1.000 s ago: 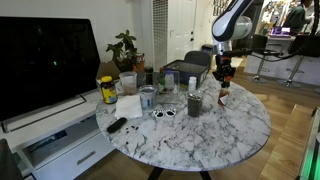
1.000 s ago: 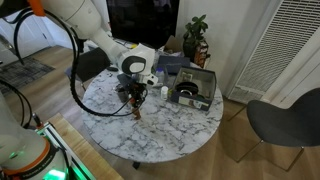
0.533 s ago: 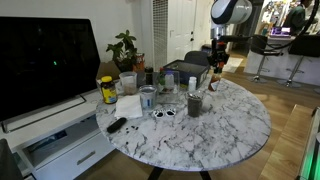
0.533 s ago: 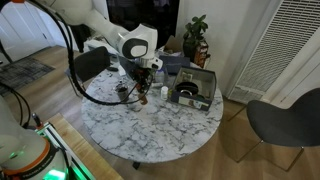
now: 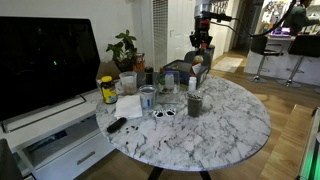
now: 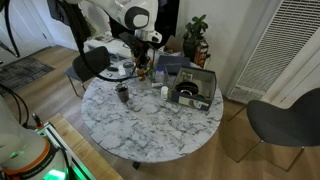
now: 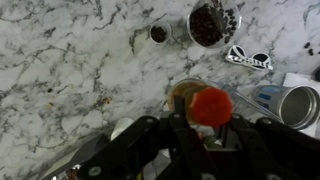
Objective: Put the green bottle and the transparent bottle with the red lid in the transparent box
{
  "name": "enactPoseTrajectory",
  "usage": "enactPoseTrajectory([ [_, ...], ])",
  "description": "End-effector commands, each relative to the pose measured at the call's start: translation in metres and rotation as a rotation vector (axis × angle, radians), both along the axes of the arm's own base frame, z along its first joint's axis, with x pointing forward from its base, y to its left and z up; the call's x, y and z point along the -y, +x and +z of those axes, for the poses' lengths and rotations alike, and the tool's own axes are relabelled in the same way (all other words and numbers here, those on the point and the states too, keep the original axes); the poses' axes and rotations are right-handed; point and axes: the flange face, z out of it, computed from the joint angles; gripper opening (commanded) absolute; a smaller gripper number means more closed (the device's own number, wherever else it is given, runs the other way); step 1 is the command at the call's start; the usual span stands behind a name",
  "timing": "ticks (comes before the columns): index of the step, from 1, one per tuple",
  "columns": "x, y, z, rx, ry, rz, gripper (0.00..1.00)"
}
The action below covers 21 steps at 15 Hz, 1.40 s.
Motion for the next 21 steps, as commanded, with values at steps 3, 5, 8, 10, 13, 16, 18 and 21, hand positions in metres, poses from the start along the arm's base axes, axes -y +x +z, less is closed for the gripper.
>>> enactPoseTrajectory([
  [3,-0.053,0.054,0.003,-0.003,0.024,0.032,0.07],
  [5,-0.073,0.07,-0.006,0.013,0.026,0.056,0.07],
  [8,-0.098,0.087,-0.022,0.001,0.013,0.08,0.07],
  [10,-0.111,0.096,-0.035,0.002,-0.012,0.072,0.07],
  [13,-0.122,0.11,-0.053,0.01,-0.051,0.046,0.07],
  [16,-0.128,0.122,-0.072,0.002,-0.085,0.015,0.07],
  [18,-0.133,0.131,-0.083,-0.001,-0.116,-0.009,0.07],
  [21,-0.139,0.143,-0.1,-0.005,-0.147,-0.033,0.07],
])
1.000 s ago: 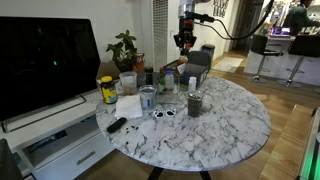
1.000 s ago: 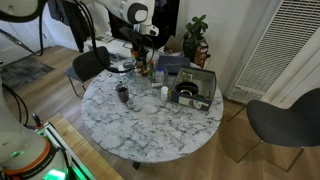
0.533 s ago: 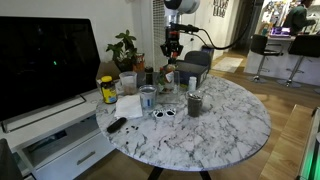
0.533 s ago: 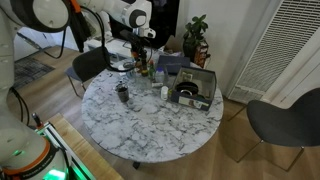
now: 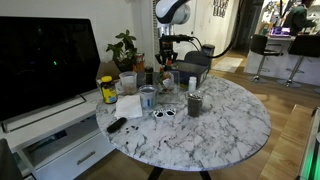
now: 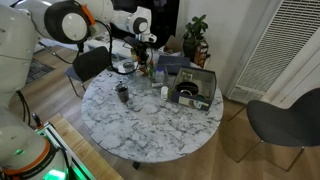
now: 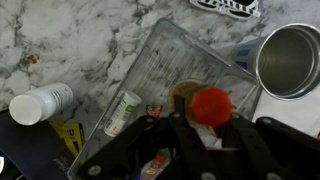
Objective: Put the green bottle and the transparent bottle with the red lid in the transparent box
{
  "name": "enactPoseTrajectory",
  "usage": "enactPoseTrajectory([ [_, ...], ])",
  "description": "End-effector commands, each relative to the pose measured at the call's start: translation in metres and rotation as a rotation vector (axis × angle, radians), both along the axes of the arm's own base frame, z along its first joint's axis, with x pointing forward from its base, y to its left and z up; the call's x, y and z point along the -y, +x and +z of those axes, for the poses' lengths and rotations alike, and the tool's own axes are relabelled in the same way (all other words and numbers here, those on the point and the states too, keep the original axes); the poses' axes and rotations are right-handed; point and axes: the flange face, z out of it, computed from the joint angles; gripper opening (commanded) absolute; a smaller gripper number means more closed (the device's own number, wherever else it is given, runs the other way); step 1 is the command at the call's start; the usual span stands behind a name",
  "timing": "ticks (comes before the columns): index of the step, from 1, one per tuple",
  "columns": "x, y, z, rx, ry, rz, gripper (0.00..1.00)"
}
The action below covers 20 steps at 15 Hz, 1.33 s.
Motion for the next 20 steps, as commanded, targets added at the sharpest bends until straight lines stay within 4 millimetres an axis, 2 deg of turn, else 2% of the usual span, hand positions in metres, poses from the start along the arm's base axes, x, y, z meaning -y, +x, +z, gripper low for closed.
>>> enactPoseTrajectory([
  [1,-0.009,0.019,-0.015,-0.009,-0.048,-0.037,0.07],
  [8,-0.014,0.04,-0.047,-0.041,-0.059,-0.045,0.07],
  [16,-0.018,0.052,-0.067,-0.031,-0.047,-0.029,0.07],
  [17,-0.017,0.053,-0.068,-0.028,-0.05,-0.029,0.25],
  [18,-0.017,0.053,-0.068,-0.032,-0.049,-0.022,0.55],
  [19,-0.017,0.054,-0.067,-0.032,-0.055,-0.02,0.55],
  [20,-0.017,0.054,-0.067,-0.032,-0.063,-0.019,0.61],
])
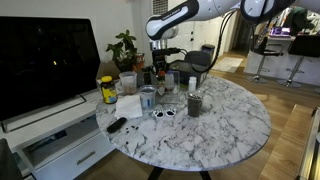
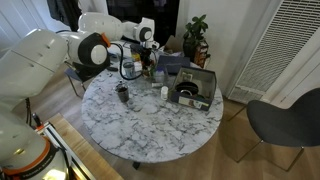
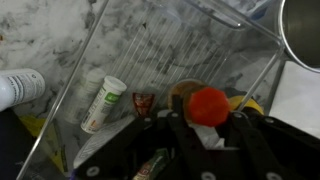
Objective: Put the green bottle and the transparent bottle with the red lid in the transparent box
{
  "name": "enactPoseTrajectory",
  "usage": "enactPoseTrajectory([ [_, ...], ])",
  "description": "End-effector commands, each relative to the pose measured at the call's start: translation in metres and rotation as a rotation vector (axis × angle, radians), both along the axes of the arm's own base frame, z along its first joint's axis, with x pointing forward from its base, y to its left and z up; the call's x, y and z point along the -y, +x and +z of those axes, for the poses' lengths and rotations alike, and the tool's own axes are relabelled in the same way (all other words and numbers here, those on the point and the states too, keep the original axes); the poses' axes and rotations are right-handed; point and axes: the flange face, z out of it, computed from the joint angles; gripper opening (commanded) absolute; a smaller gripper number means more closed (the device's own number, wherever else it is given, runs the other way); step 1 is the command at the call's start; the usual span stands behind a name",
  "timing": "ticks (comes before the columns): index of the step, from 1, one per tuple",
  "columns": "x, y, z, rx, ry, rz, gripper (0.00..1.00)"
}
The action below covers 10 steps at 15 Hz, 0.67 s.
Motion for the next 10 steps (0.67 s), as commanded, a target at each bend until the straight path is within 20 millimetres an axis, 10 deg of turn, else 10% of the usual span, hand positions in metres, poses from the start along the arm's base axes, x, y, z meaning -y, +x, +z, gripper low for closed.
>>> enactPoseTrajectory([
  [1,-0.001,0.003,0.003,-0.01,-0.031,0.017,0.69],
  [5,0.004,0.0,0.017,-0.016,-0.093,0.03,1.0],
  [10,0.019,-0.002,0.046,0.01,-0.121,0.031,1.0],
])
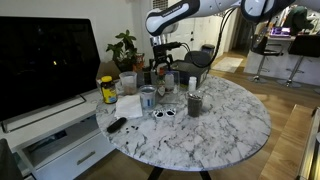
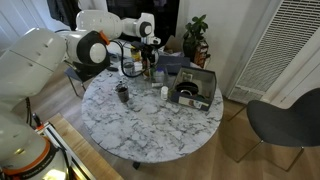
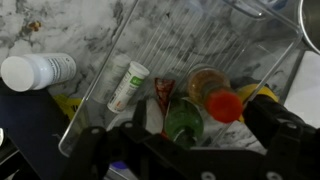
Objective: Put the green bottle and the transparent bottle with the red lid in the transparent box
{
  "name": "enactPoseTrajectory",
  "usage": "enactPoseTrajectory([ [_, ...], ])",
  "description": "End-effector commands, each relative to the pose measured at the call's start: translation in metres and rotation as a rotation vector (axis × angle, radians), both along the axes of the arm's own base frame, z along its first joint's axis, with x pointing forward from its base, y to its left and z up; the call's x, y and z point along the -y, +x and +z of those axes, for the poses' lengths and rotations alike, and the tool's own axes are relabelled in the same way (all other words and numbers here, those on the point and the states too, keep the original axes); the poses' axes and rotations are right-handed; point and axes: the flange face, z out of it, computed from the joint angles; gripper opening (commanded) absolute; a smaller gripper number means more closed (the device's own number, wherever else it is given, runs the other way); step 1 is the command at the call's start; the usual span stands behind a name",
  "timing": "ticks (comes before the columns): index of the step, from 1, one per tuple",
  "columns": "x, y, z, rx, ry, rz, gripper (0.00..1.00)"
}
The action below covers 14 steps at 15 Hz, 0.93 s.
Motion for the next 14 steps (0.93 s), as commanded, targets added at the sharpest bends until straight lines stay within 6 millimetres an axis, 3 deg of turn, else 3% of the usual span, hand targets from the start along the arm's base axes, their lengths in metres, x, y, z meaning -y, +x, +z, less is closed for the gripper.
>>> enactPoseTrajectory([
  [1,0.012,-0.007,0.025,-0.002,-0.042,0.006,1.0],
  [14,0.045,-0.058,0.092,0.106,-0.013,-0.014,1.0],
])
